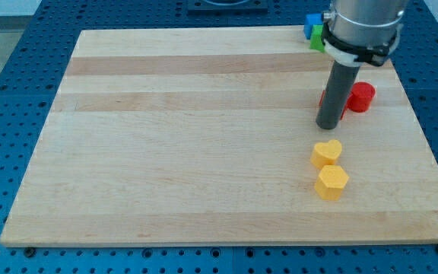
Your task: Push yellow hexagon closer to the red circle
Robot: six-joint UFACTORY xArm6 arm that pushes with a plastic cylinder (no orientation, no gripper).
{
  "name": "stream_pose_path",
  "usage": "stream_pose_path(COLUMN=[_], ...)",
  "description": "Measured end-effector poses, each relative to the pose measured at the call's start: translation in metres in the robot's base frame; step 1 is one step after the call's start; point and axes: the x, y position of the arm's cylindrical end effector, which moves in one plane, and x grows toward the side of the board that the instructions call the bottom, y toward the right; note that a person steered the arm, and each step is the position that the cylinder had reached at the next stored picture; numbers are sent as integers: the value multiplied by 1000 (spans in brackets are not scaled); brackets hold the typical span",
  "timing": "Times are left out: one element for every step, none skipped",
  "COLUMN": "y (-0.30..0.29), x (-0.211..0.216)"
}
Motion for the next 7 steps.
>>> stream_pose_path(y=[7, 10, -7, -95, -163, -150, -95], x=[-22, -23, 21, 57, 86, 132, 148])
